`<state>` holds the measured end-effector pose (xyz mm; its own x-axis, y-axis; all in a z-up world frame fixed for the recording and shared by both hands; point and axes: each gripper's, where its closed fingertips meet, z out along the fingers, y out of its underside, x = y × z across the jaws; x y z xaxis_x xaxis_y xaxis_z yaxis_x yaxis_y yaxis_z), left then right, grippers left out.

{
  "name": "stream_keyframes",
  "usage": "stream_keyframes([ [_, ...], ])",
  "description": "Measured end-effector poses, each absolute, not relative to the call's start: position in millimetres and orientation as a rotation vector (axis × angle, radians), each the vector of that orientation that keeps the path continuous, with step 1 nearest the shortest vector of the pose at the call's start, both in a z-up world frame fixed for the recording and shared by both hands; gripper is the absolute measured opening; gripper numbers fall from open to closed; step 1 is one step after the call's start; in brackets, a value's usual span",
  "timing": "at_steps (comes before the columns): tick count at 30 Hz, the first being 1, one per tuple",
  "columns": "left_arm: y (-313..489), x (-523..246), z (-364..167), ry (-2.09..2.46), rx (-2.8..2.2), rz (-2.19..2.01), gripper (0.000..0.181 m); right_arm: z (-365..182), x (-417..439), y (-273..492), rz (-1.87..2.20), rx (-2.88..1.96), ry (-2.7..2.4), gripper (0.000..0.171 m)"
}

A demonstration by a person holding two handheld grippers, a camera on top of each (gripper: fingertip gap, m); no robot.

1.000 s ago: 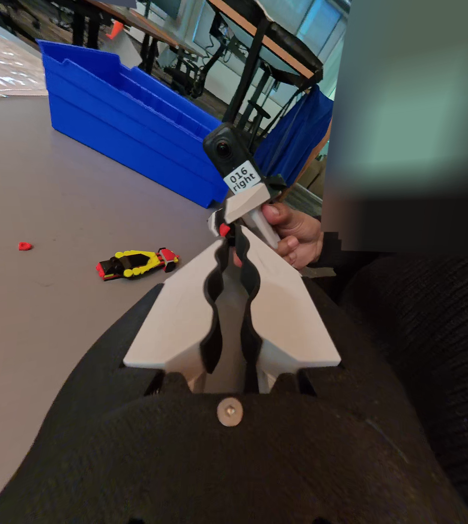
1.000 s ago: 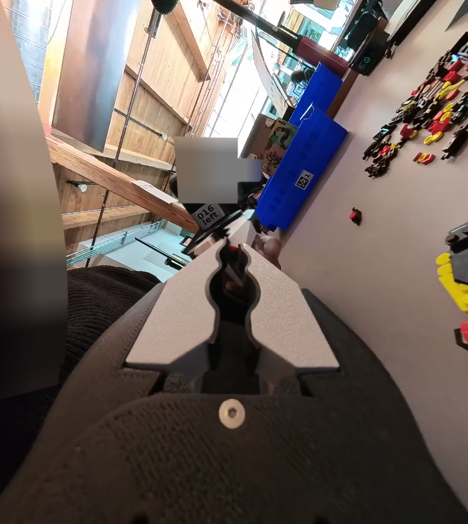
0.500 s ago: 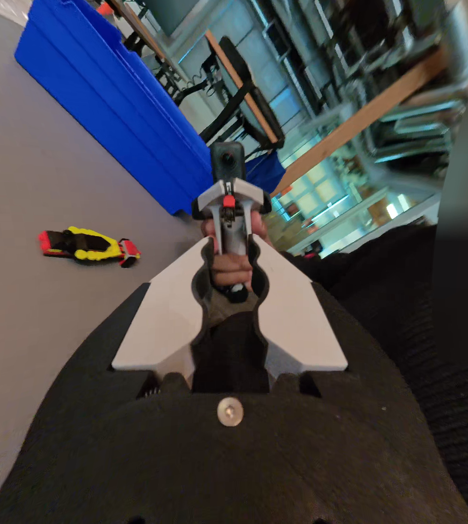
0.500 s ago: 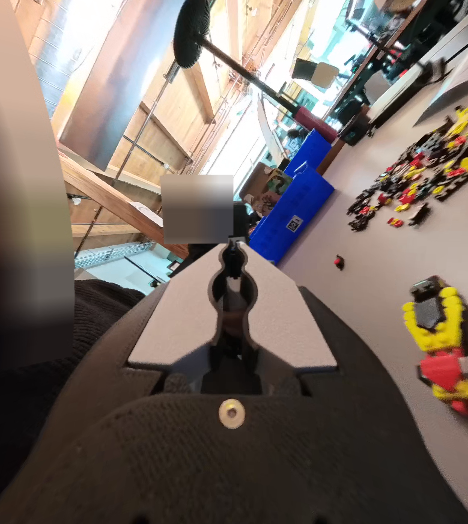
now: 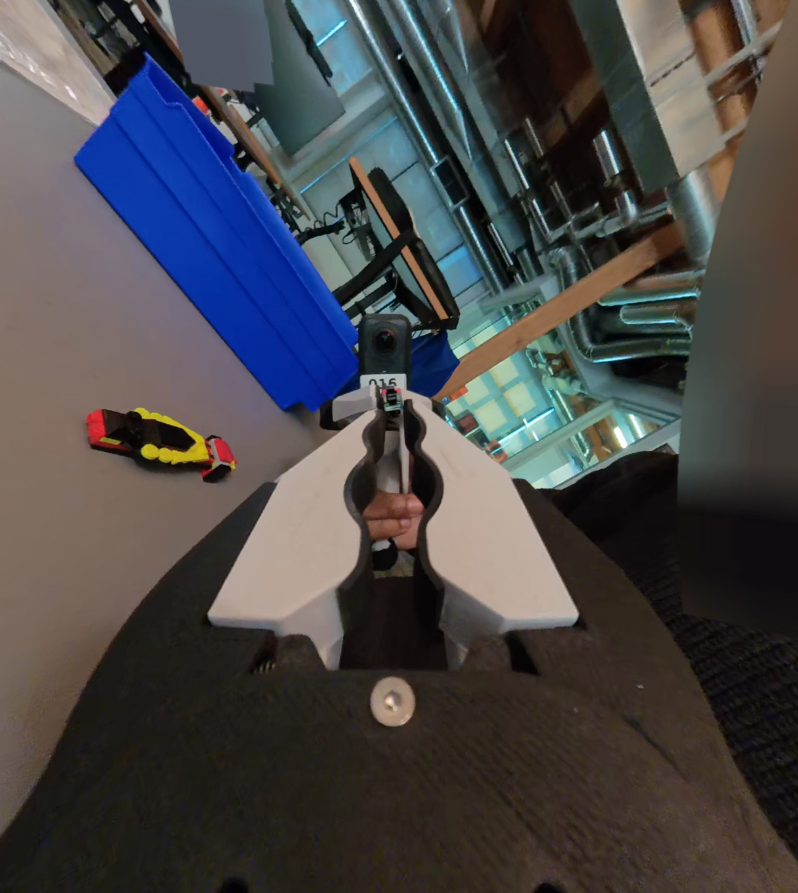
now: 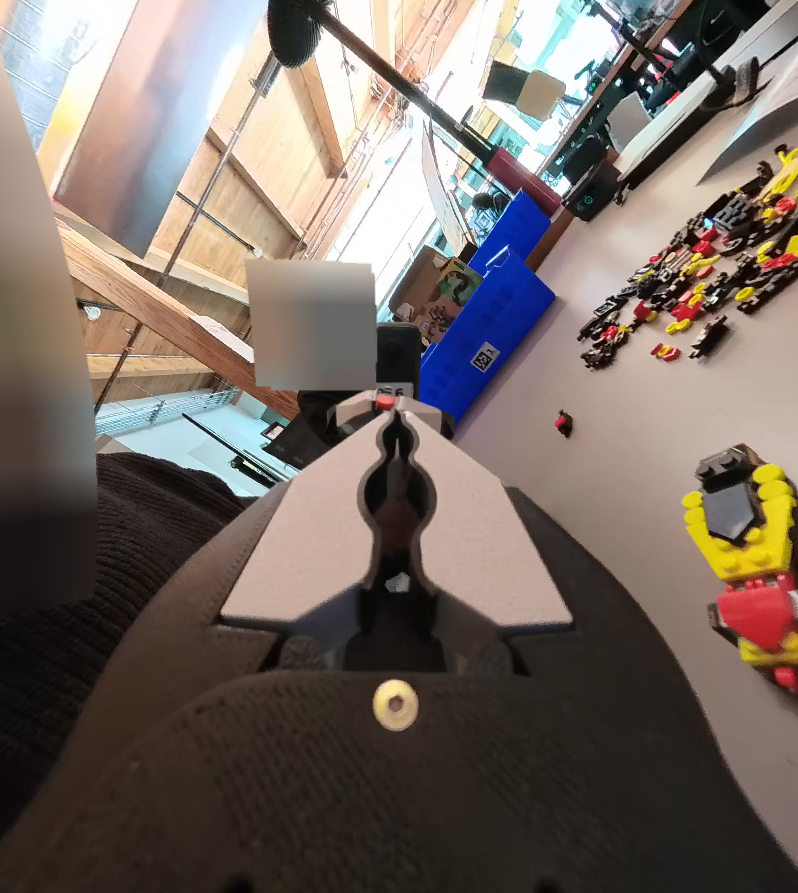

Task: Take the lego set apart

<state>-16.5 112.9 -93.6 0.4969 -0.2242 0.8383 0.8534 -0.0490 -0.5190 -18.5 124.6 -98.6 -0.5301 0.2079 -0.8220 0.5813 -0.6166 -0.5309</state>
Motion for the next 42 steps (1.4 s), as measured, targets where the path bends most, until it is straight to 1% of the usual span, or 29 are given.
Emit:
stream_keyframes([
  [6,113.3,-15.8,-95.0,-0.594,-1.364,-0.941,0.005,-100.4,-19.3,124.2,-2.217,1.368,1.230,0.000],
  [7,113.0,-16.8,-95.5,-0.595,-1.368,-0.931,0.000,-99.0,-19.9,126.8,-2.227,1.366,1.222,0.000],
  [9,112.8,-17.9,-98.2,-0.593,-1.388,-0.906,0.000,-96.0,-20.5,130.4,-2.240,1.358,1.210,0.010],
  [14,115.3,-14.6,-103.0,-0.589,-1.424,-0.909,0.000,-103.0,-18.7,121.6,-2.182,1.357,1.284,0.000],
  [19,114.4,-17.9,-106.0,-0.587,-1.449,-0.878,0.000,-97.7,-23.8,140.4,-2.243,1.387,1.351,0.000],
  [23,115.6,-17.2,-107.8,-0.594,-1.451,-0.896,0.000,-102.5,-24.4,143.6,-2.234,1.408,1.670,0.000],
  [24,116.0,-17.0,-107.7,-0.600,-1.444,-0.908,0.000,-106.8,-25.0,141.7,-2.210,1.416,1.783,0.002],
  [28,116.5,-17.1,-105.8,-0.609,-1.429,-0.914,0.000,-124.9,-30.7,137.4,-2.108,1.461,2.137,0.016],
  [31,117.0,-18.8,-105.7,-0.612,-1.433,-0.881,0.000,-131.6,-51.4,155.6,-2.092,1.670,2.175,0.030],
  [32,117.0,-18.4,-105.3,-0.607,-1.437,-0.872,0.000,-134.6,-63.2,169.4,-2.067,1.806,2.168,0.030],
  [33,117.1,-17.6,-104.7,-0.600,-1.441,-0.867,0.000,-139.0,-75.7,185.4,-2.014,1.951,2.174,0.032],
  [35,117.0,-15.5,-104.0,-0.589,-1.451,-0.861,0.000,-149.1,-101.1,215.6,-1.854,2.184,2.241,0.041],
  [37,116.1,-13.8,-101.9,-0.579,-1.450,-0.864,0.000,-153.7,-125.6,236.9,-1.657,2.286,2.366,0.044],
  [38,115.1,-13.7,-100.0,-0.577,-1.443,-0.868,0.000,-148.8,-137.8,245.6,-1.580,2.301,2.433,0.049],
  [40,112.4,-14.2,-96.2,-0.575,-1.427,-0.872,0.000,-125.6,-159.3,251.1,-1.441,2.145,2.656,0.051],
  [41,110.5,-15.1,-94.3,-0.573,-1.420,-0.869,0.000,-114.5,-168.4,256.1,-1.310,2.039,2.806,0.054],
  [42,108.5,-16.2,-92.2,-0.571,-1.414,-0.865,0.000,-106.0,-177.4,264.3,-1.144,1.913,2.969,0.048],
])
